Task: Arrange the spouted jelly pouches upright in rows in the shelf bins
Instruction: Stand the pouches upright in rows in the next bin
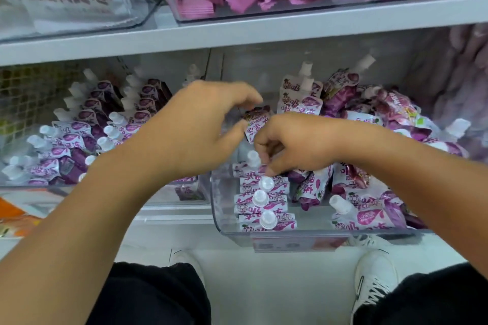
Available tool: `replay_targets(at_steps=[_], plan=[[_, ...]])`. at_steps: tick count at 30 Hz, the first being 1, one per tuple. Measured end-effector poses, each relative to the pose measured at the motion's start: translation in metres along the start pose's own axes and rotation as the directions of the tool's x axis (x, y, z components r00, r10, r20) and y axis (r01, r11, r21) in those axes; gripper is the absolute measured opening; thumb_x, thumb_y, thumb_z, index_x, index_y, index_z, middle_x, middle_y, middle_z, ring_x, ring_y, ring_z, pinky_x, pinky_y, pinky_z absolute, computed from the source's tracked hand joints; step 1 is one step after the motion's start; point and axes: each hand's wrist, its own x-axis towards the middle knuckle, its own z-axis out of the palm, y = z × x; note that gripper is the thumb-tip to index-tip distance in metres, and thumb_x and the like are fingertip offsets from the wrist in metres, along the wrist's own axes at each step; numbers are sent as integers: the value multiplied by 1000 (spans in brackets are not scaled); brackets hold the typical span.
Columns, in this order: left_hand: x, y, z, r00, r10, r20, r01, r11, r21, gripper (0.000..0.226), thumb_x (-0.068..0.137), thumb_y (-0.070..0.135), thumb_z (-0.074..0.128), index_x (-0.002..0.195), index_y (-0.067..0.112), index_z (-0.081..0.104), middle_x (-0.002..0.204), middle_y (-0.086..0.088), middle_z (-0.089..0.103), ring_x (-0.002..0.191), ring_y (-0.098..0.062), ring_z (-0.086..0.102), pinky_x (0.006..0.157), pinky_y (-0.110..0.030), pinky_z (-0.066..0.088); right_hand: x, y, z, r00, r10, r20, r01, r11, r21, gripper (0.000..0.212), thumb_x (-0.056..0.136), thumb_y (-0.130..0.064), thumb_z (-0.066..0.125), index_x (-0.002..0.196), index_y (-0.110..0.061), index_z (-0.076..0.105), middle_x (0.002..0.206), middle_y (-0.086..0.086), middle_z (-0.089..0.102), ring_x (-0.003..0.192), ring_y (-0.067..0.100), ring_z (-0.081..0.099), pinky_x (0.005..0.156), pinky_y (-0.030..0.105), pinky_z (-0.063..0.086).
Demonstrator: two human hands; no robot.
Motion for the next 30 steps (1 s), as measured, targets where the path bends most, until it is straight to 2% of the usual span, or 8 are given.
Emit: replay_targets(at_steps=[4, 6, 8, 11, 19, 22, 25, 30], plan=[[17, 7, 4, 936, -50, 349, -64, 949, 307, 37, 87, 37, 47, 121, 31, 62, 105, 4, 70, 100, -22, 62, 89, -39, 51, -6, 7, -12, 991, 38, 132, -45, 998, 47, 12, 86, -15, 72, 97, -18, 70, 90, -5, 74, 81, 6, 68, 85, 30, 56], [27, 12, 9, 882, -102, 459, -120, 895, 430, 31, 85, 49, 52, 111, 34, 62, 86, 5, 65, 90, -23, 56, 92, -34, 45, -19, 9, -26, 989, 62, 133, -72, 995, 70, 27, 85, -18, 74, 110, -22, 67, 105, -10, 71, 97, 4, 66, 94, 30, 53], [34, 15, 13, 833, -149, 533, -142, 873, 466, 45, 83, 62, 53, 121, 38, 59, 96, 8, 66, 97, -23, 55, 92, -32, 37, -35, 12, -44, 988, 117, 106, -115, 993, -21, 47, 77, -31, 80, 120, -31, 60, 116, -18, 63, 109, 4, 61, 100, 31, 48], [40, 11, 11, 785, -169, 596, -108, 910, 400, 57, 79, 71, 57, 128, 41, 57, 114, 19, 65, 105, -12, 55, 85, -26, 28, -52, 11, -52, 974, 191, 124, -169, 971, -167, 57, 73, -46, 79, 125, -40, 56, 118, -23, 57, 110, 6, 57, 98, 30, 45], [41, 2, 15, 774, -186, 605, -68, 926, 370, 43, 78, 69, 62, 113, 43, 62, 91, 26, 67, 97, -6, 48, 90, -26, 35, -39, 14, -33, 952, 276, 135, -224, 924, -309, 59, 79, -33, 78, 133, -35, 54, 137, -7, 50, 119, 18, 52, 94, 29, 45], [43, 8, 23, 759, -201, 620, -160, 865, 475, 55, 71, 79, 57, 108, 39, 62, 92, 20, 66, 93, -11, 56, 89, -30, 34, -36, 8, -32, 971, 225, 85, -179, 911, -371, 40, 85, -27, 70, 124, -31, 62, 123, -6, 58, 105, 17, 58, 83, 28, 48], [48, 10, 29, 767, -222, 602, -164, 840, 517, 49, 77, 77, 54, 101, 37, 66, 83, 17, 67, 88, -13, 60, 85, -32, 35, -36, 12, -38, 996, 87, -30, -92, 932, -351, 13, 88, -25, 61, 92, -16, 69, 84, 1, 66, 70, 17, 55, 66, 32, 48], [55, 21, 44, 744, -317, 589, -115, 807, 579, 63, 73, 84, 47, 83, 24, 64, 72, 9, 57, 71, -19, 55, 82, -37, 44, -44, 18, -48, 992, 16, -125, -53, 952, -300, 18, 89, -17, 61, 73, -14, 67, 60, -2, 57, 51, 11, 46, 55, 28, 42]])
